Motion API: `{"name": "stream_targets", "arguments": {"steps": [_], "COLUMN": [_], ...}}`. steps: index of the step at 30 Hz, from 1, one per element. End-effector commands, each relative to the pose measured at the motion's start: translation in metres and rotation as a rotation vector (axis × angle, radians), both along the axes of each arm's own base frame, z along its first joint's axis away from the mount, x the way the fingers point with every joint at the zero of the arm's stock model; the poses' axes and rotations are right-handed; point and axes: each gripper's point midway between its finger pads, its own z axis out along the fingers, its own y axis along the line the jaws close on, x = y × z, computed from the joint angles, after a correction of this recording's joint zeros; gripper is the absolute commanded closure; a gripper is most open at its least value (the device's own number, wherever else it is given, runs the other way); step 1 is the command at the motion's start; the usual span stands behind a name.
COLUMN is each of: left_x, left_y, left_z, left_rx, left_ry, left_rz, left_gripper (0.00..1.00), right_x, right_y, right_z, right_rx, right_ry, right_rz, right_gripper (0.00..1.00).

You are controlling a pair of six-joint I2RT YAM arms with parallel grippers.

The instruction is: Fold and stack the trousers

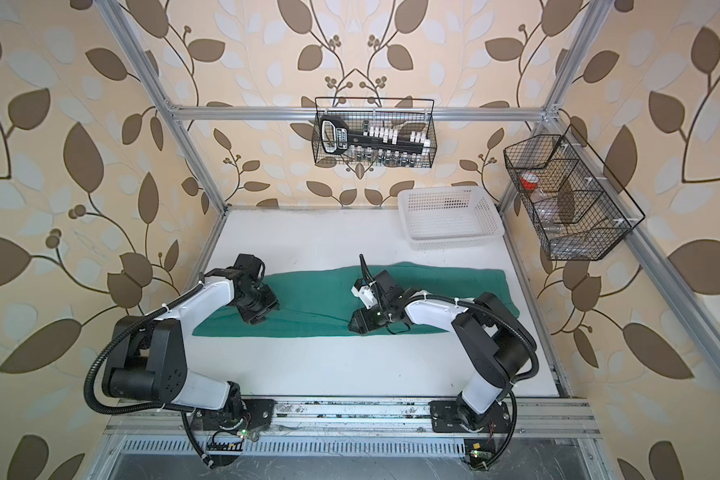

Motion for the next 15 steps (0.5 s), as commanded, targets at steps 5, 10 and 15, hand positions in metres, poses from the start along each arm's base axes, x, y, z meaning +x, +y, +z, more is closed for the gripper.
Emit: {"name": "stream_targets", "arguments": {"steps": [5,10,15], "left_x": [-0.024,-0.030,-0.017], "left_y": [0.008,0.015,0.032], "left_z": [0.000,0.007,0.033], "left_rx": [0.048,0.089,0.177], "left_ry": [0.025,0.013,-0.028], "left_rz": [0.000,0.012,0.052], "left_gripper": [0.50,0.50,0.49], "right_x": [0.023,0.043,0.040], "right_y": [0.017,0.044,0.064], "right_z": [0.020,0.013,0.009], "right_rx": [0.049,0.065,0.042], "right_ry": [-0.095,-0.125,-0.178], "right_rz": [0.005,0.009,0.072], "right_gripper": [0.42,0.46,0.48]}}
